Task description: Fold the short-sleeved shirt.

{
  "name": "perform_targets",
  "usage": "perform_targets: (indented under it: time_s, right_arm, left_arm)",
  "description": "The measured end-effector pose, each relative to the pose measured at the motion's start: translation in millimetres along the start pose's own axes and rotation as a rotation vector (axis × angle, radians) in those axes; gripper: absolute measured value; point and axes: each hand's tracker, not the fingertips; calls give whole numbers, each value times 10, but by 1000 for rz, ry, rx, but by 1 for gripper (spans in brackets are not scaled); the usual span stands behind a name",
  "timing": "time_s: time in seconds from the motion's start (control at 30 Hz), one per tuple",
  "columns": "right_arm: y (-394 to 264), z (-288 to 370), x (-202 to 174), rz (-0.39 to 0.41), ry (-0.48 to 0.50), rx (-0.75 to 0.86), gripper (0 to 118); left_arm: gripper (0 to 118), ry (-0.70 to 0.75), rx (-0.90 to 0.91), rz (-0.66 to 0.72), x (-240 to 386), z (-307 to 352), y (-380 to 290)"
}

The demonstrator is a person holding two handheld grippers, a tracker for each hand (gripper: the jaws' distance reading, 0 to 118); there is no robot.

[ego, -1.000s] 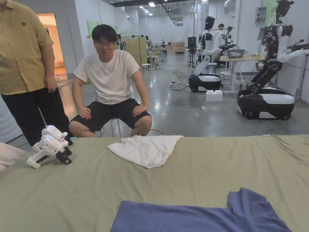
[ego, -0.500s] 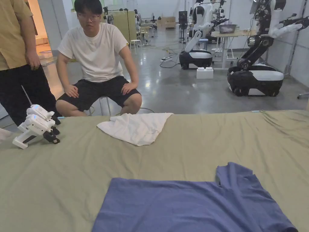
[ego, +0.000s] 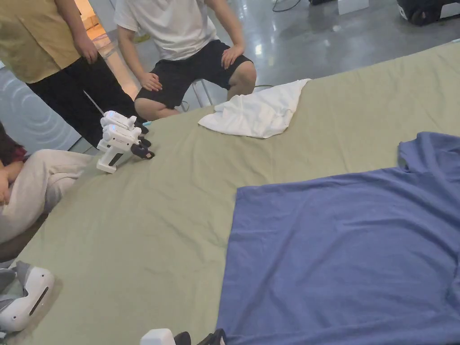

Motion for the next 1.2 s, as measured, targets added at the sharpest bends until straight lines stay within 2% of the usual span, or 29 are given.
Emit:
perform_targets:
  time_s: [0.1,0.23,0.3,0.4,0.43,0.47,0.5,0.53,0.57,0.6,0.63,0.67,0.77,0.83,0.87,0.9,1.0,1.1,1.17,1.2]
  right_arm:
    - [39,42,-9,-12,-13,0,0]
    - [103,97,13,-10,-35,7,0]
    - [98,109,37,-8,-49,3,0]
    - [83,82,93,-16,-73,-33,0]
    - [73,50,116,-11,-90,-53,0]
    - [67,11,148,-3,-104,-75,2]
    - [65,-53,189,8,-114,-119,15]
    - [60,-154,247,27,-144,-172,15]
    - [33,-238,302,39,-158,-183,23]
    - [-45,-345,426,38,-167,-173,50]
    - [-93,-470,543,16,-174,-210,72]
    - [-107,-557,609,-9,-176,-245,79]
    - [-176,-884,855,-91,-136,-350,78]
    - [-241,-1103,957,-141,-155,-429,75]
    - [-263,-1168,982,-158,-127,-474,65]
    - [-292,-1204,995,-167,-101,-488,36]
    - [-247,-1080,874,-97,-126,-439,12]
    - [-218,-969,879,-92,-132,-402,6]
    - [-157,-845,849,-106,-134,-356,5]
    - [-96,-806,857,-136,-92,-311,5]
  left_arm:
    - [70,0,-89,3,-110,-284,-65]
    - [48,-6,-183,-59,-23,-550,-33]
    - [44,1,-210,-121,36,-594,-3]
    - [12,29,-222,-153,117,-563,56]
    - [7,17,-226,-152,169,-565,60]
    - [7,14,-236,-166,230,-586,49]
    - [7,54,-259,-219,303,-624,23]
    - [7,74,-263,-272,384,-634,5]
    - [7,87,-277,-297,423,-658,2]
    - [7,97,-290,-306,435,-678,8]
    - [7,94,-300,-298,454,-710,22]
    - [7,94,-305,-297,466,-698,43]
    - [7,86,-314,-273,428,-706,41]
    - [7,84,-316,-261,401,-713,60]
    - [7,85,-317,-260,402,-713,58]
    - [7,87,-319,-260,402,-713,56]
    - [7,96,-321,-259,438,-688,73]
    - [7,87,-315,-239,400,-629,120]
    - [6,37,-265,-102,325,-473,253]
    - [6,7,-218,-33,267,-404,341]
